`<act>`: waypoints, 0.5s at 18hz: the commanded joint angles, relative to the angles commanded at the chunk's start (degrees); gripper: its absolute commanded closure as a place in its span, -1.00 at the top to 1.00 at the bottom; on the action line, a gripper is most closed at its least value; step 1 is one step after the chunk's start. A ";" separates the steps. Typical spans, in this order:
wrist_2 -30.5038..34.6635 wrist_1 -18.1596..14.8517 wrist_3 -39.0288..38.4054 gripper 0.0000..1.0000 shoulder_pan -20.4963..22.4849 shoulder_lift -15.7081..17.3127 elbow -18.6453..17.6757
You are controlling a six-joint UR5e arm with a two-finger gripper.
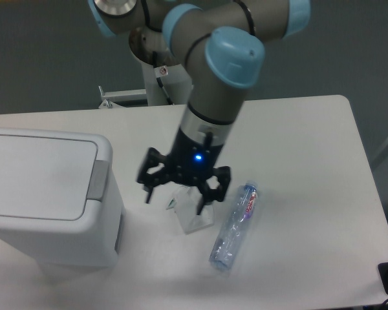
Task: Open the trash can
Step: 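Lower the gripper onto the lid edge beside the trash can's grey hinge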
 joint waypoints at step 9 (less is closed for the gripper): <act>-1.33 0.09 -1.85 1.00 -2.55 2.73 -3.07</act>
